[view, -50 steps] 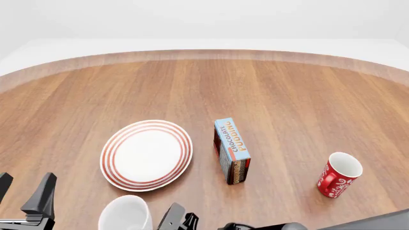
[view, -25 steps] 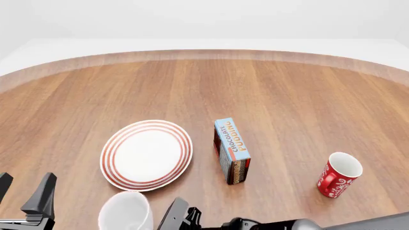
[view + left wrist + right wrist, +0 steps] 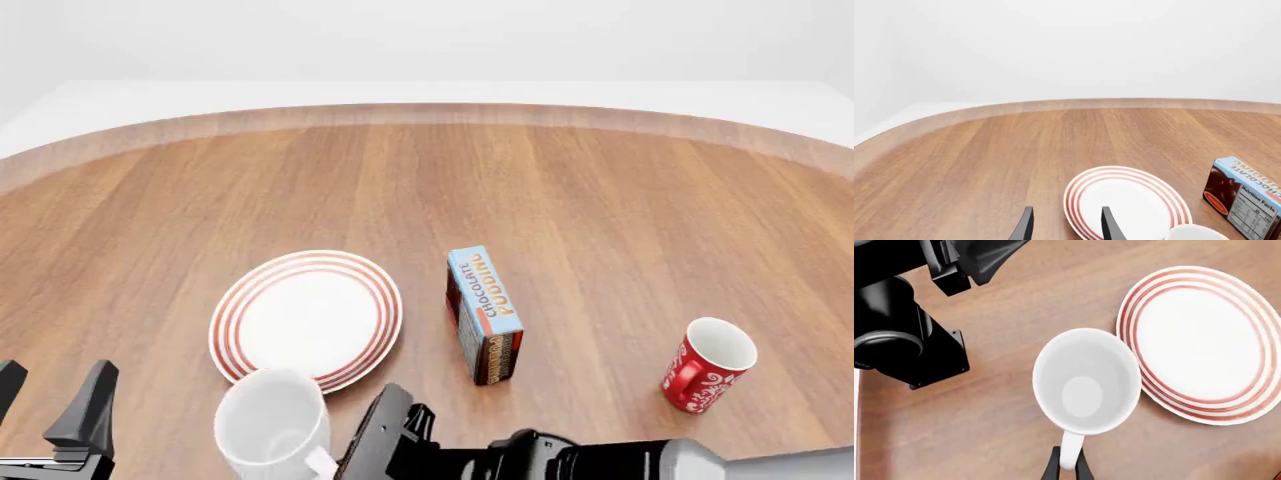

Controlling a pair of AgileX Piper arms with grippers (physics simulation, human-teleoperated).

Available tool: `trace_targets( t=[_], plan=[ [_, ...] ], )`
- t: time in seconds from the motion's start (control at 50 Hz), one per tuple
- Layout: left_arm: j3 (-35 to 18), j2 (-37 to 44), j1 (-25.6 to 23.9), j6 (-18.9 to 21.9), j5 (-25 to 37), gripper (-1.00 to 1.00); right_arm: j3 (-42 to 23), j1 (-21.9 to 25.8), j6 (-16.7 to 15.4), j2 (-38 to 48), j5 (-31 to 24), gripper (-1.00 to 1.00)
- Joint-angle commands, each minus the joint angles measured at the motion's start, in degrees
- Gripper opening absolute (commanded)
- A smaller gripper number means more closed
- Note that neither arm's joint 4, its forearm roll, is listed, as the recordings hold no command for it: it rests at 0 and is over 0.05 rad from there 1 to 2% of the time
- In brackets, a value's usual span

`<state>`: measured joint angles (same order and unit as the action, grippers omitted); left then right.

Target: Pick up the white mug and put it on the plate, and put the chocolate pudding to the right of the plate.

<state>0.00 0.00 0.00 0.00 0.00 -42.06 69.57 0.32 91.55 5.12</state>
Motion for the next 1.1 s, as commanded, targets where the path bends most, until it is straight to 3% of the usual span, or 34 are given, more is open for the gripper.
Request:
trace_targets(
  t=[0.02,0.52,1.1],
  plan=[
    [0.0,0.0,0.0,0.0,0.0,1.0,0.15,-1.62,-1.18,-3.04,-0.48,-1.0],
    [0.0,0.0,0.0,0.0,0.0,1.0,-0.2,-5.75,-3.64,-7.19,-1.9,-1.0],
    [0.0,0.0,0.0,0.0,0.0,1.0,-2.95,-7.65,-4.1,-6.27,-1.9,-1.0]
  ],
)
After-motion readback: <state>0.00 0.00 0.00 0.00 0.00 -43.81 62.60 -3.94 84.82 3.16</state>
